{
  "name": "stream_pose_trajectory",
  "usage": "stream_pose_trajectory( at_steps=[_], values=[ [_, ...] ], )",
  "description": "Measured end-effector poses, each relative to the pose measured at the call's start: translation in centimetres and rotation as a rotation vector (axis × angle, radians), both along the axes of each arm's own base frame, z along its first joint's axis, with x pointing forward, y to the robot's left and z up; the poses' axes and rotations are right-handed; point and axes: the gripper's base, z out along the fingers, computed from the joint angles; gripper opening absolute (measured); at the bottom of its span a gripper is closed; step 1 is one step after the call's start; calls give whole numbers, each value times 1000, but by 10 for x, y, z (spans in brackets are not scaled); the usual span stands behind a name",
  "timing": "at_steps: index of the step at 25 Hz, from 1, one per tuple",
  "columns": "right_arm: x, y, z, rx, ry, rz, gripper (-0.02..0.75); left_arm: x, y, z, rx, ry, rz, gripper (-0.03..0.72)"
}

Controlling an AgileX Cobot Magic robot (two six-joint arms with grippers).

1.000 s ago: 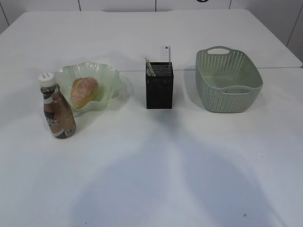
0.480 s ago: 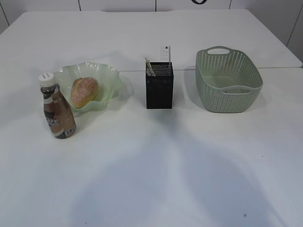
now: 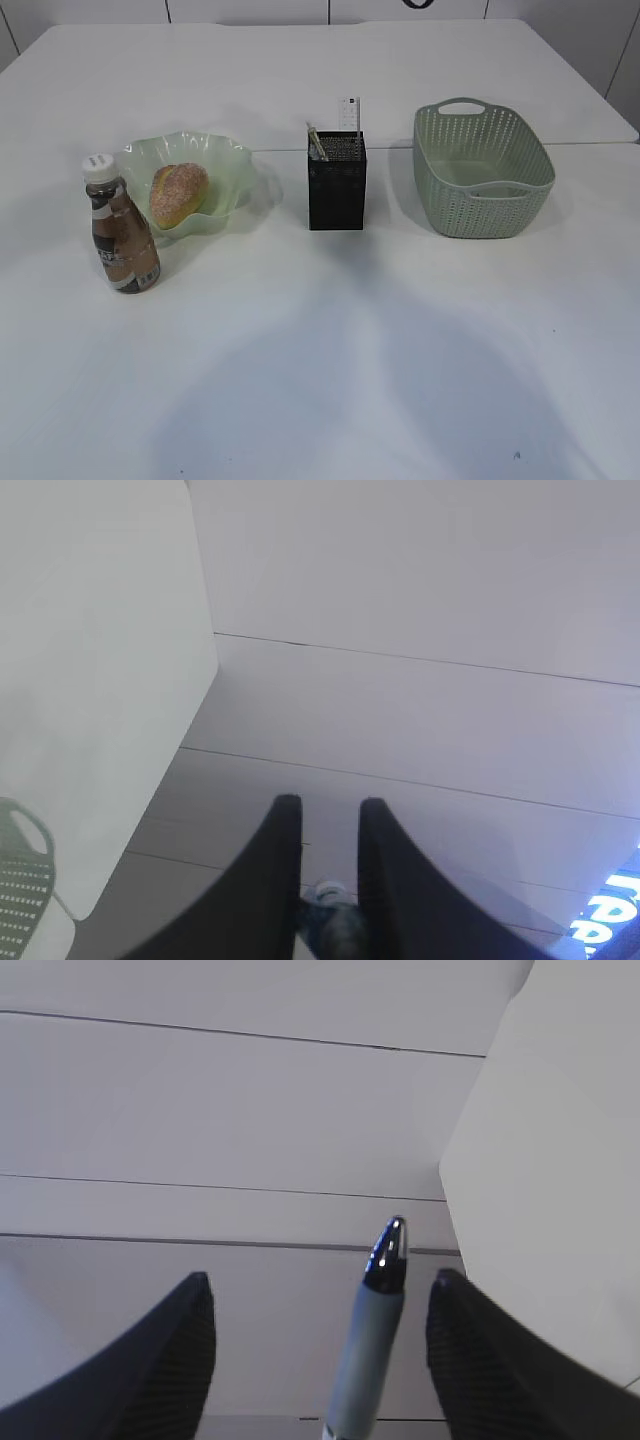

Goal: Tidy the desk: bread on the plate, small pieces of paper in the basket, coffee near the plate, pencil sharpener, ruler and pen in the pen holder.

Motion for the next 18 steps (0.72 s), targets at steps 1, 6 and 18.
stream_pose_trajectory(
  at_steps=[1,6,18],
  values=[
    [0,0,0,-2,-1,0,521,0,0,0,2,-1,0,94],
    [0,-1,1,-11,-15,-11,529,0,0,0,29,-13,-3,94],
    [8,-23,2,-102,-64,-68,533,10,22,2,230,-100,-2,94]
  ],
)
